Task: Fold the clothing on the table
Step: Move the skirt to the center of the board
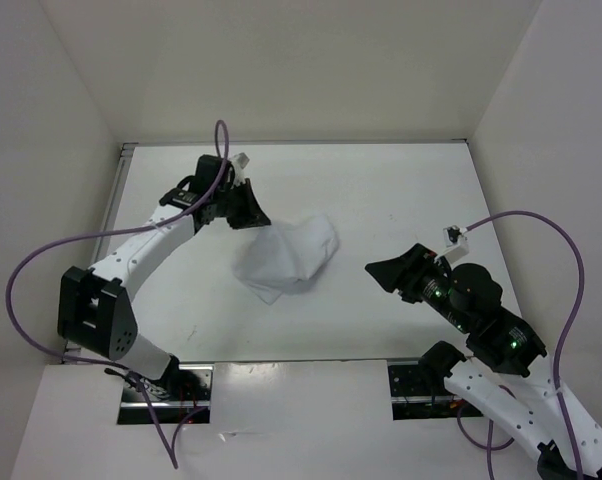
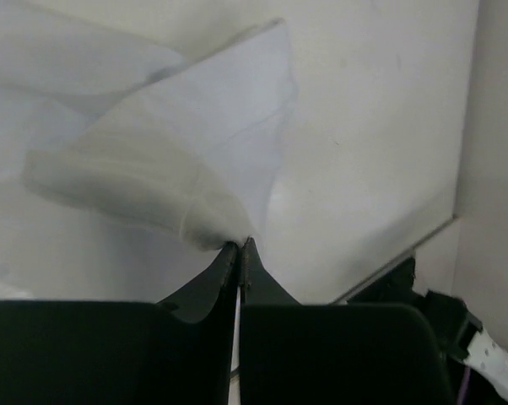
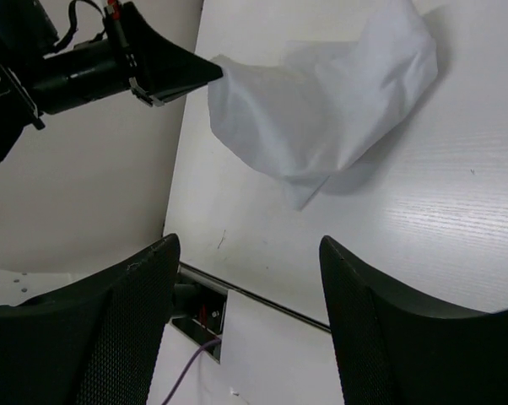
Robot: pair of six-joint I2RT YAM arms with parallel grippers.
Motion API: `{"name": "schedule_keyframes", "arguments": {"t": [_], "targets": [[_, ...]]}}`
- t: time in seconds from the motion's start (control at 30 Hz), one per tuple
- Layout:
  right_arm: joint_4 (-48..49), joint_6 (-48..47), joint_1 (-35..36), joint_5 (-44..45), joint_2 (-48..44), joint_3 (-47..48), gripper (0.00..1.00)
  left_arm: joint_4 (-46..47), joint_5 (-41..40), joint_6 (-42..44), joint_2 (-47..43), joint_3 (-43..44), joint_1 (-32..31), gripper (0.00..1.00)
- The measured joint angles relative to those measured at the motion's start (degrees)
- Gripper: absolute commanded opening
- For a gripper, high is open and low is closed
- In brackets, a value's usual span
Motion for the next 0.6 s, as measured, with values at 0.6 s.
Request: {"name": "schedule_keyframes", "arguments": {"t": [0.6], "targets": [[-0.02, 0.85, -0.02, 0.94, -4.48, -0.85, 0.72, -2.71, 10.47, 4.17, -11.98, 12.76, -16.17, 0.00]]}}
